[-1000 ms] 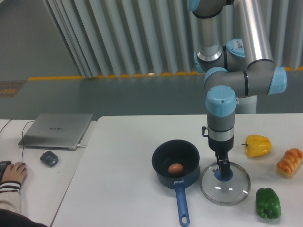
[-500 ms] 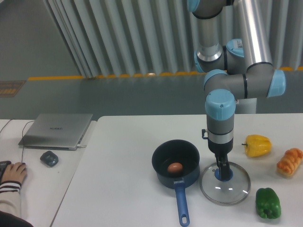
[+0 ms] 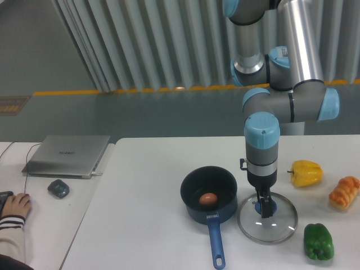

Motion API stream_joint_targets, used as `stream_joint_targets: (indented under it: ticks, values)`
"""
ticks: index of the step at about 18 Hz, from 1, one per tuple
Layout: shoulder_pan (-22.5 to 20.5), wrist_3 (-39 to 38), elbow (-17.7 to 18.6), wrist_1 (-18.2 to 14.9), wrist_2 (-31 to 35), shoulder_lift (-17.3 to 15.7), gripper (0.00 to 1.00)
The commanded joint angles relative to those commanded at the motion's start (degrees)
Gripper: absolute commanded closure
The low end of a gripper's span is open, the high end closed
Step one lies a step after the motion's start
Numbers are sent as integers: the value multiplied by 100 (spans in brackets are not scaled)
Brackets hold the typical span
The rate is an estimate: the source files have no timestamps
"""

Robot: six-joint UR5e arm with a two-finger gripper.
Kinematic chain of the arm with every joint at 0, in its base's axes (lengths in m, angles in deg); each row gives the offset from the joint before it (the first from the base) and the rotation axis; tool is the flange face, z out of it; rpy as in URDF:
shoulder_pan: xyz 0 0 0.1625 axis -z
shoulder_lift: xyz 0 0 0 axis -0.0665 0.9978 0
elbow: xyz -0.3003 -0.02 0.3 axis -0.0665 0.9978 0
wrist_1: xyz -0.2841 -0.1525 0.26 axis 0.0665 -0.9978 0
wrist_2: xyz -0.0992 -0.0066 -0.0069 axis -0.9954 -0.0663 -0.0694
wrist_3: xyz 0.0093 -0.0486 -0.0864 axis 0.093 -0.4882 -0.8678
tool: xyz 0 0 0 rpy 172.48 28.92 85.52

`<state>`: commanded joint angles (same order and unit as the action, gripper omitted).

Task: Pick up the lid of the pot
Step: 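Close the gripper around the blue knob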

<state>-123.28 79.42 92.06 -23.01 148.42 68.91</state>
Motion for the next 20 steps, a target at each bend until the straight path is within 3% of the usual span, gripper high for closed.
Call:
stream_joint_targets:
  ticks: [14,15,20]
  values:
    - [17,18,0,0,44,88,0]
    - [17,18,0,0,44,88,6]
    - [26,9,9,0,132,105,7]
